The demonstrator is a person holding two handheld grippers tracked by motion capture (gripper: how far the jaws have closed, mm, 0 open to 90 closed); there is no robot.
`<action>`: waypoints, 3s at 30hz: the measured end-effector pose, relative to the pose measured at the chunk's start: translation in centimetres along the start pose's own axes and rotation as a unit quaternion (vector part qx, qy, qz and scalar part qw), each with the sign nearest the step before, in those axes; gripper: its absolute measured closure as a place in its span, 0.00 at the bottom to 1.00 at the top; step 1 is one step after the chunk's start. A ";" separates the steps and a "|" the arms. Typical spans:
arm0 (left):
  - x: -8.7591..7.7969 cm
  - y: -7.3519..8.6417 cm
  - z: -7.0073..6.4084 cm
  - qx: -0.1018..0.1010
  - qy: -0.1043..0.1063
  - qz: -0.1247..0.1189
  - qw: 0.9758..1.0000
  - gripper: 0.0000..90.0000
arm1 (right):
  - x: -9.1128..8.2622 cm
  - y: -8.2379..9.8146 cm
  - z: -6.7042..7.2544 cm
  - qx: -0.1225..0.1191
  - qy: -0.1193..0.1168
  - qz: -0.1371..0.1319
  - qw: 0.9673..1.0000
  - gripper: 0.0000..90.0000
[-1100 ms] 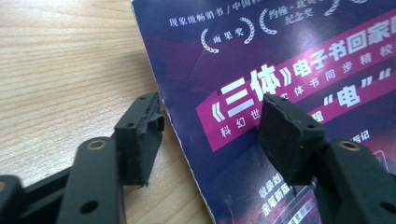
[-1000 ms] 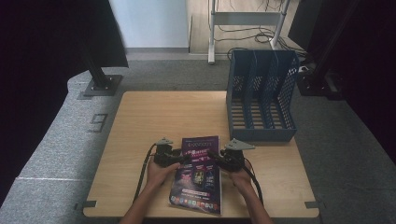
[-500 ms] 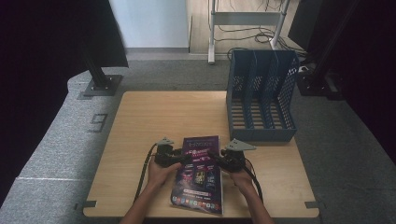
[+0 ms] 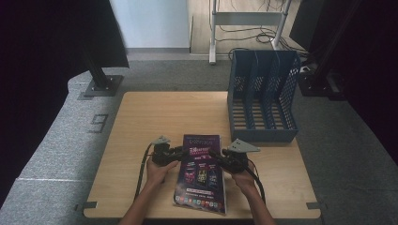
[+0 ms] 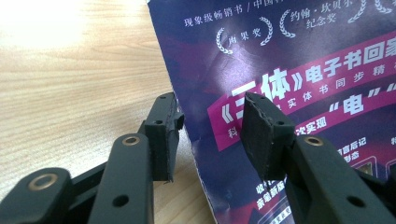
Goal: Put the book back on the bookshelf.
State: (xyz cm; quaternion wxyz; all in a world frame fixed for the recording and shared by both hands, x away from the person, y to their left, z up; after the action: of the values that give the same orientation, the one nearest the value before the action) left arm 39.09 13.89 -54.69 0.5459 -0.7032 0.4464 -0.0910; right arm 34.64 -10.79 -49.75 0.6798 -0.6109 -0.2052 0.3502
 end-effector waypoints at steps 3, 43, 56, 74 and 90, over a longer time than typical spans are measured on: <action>-0.2 -0.3 -0.2 0.005 0.001 -0.005 1.000 0.64 | -0.2 -0.2 0.0 0.002 -0.001 -0.006 1.000 0.84; -2.5 -3.4 -1.0 0.004 0.029 -0.058 0.998 0.47 | -0.7 -3.4 1.7 -0.005 -0.027 -0.074 0.997 0.91; -0.9 -2.6 -0.8 -0.009 0.062 -0.035 0.997 0.29 | -1.1 -3.2 1.6 -0.010 -0.033 -0.081 0.996 0.91; -0.9 -3.0 -1.8 0.008 0.066 -0.047 0.997 0.42 | -1.4 -3.3 1.6 -0.015 -0.039 -0.082 0.996 0.90; -2.2 -4.6 -2.0 0.012 0.064 -0.082 0.995 0.53 | -1.5 -4.7 2.3 -0.041 -0.051 -0.097 0.993 0.90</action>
State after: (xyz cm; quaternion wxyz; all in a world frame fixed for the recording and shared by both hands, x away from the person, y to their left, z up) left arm 38.98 14.16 -49.21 0.5149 -0.7236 0.4206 -0.1856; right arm 33.03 -10.32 -44.54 0.6733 -0.5969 -0.3124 0.3045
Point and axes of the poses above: each handheld gripper's, and its own axes: x roughly forward along the jaws, y roughly out of its underside, z roughly to its left, the point moved 3 cm from there along x, roughly forward along the jaws, and after that the axes turned 11 degrees about -z, right-handed, at the moved point
